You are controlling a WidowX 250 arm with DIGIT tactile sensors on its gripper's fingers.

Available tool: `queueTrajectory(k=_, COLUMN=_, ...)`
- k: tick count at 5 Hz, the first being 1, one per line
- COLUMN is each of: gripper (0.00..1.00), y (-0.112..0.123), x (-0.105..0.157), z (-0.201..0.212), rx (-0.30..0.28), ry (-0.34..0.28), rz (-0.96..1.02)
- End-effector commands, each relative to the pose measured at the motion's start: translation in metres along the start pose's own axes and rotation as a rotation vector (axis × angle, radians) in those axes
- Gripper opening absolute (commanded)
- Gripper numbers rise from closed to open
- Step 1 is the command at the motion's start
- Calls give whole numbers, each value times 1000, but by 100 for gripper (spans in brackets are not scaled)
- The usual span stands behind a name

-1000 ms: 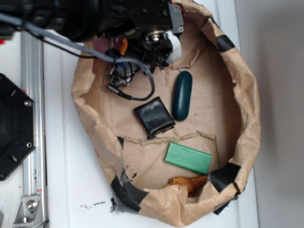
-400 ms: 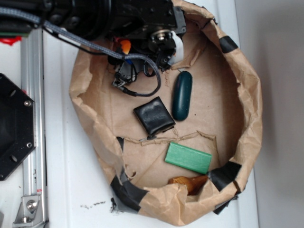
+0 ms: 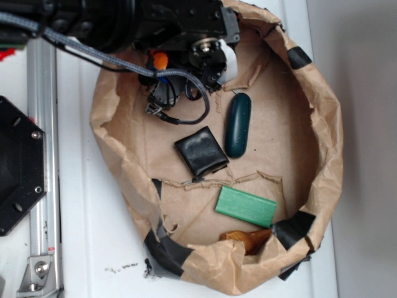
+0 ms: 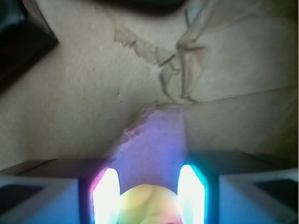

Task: Grab the yellow duck.

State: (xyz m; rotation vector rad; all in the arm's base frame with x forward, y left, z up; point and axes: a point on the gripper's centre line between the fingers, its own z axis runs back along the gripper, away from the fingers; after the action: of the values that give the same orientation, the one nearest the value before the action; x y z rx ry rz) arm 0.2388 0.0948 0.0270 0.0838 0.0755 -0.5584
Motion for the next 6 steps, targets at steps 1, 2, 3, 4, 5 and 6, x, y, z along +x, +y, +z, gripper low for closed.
queueTrajectory(k=1, gripper=0, y=2, x=-3, z=21, rx=63, ry=-43, rz=29)
queueTrajectory(k=2, gripper=0, y=-5, x=1, z=56, rx=80, ry=-151, rz=150)
queueTrajectory(k=3, gripper=0, y=-24, x=19, z=110, rx=40, ry=-290, rz=368)
queueTrajectory(k=4, gripper=0, y=-39, x=36, z=156, rx=19, ry=-308, rz=623)
queueTrajectory(k=5, gripper=0, y=-40, x=43, z=166, rx=-56, ry=-320, rz=708)
queueTrajectory(k=6, gripper=0, y=-36, x=51, z=168, rx=-83, ry=-342, rz=725)
